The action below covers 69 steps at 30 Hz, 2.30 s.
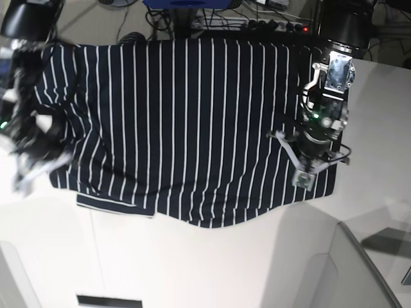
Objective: Layout the t-shirt on the table in an organized manner, then fold the t-shirt properly
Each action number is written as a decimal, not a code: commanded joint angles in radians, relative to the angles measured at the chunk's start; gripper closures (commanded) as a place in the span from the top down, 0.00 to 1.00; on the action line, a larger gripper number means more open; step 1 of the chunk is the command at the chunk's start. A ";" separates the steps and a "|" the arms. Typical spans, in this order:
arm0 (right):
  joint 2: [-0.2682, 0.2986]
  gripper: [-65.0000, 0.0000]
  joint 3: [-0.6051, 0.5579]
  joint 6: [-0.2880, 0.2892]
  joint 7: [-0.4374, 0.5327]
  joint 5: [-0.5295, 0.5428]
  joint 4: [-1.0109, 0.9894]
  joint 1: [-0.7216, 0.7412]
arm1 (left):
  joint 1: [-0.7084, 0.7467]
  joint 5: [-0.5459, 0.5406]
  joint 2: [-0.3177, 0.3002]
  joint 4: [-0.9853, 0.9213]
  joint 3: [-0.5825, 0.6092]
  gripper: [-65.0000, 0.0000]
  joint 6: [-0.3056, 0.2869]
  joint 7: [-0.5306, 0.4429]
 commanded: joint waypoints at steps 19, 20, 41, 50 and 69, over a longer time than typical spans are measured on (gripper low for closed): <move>0.144 0.67 -0.498 0.017 0.501 0.011 -1.022 0.589 | 0.058 0.013 0.290 0.004 0.255 0.00 0.013 -0.018; 0.139 0.67 -0.519 0.017 0.538 0.011 -1.060 0.597 | 0.056 0.013 0.290 -0.016 0.258 0.00 0.013 -0.018; 0.047 0.30 -0.633 0.015 0.665 0.011 -1.172 0.614 | 0.159 0.010 0.157 -0.042 0.249 0.00 0.013 -0.018; 0.098 0.02 -0.631 0.015 0.730 0.011 -1.165 0.641 | 0.159 0.010 0.117 -0.050 0.249 0.00 0.013 -0.018; 0.145 0.03 -0.636 0.015 0.921 0.010 -1.165 0.763 | 0.147 0.010 0.075 -0.039 0.246 0.00 0.013 -0.013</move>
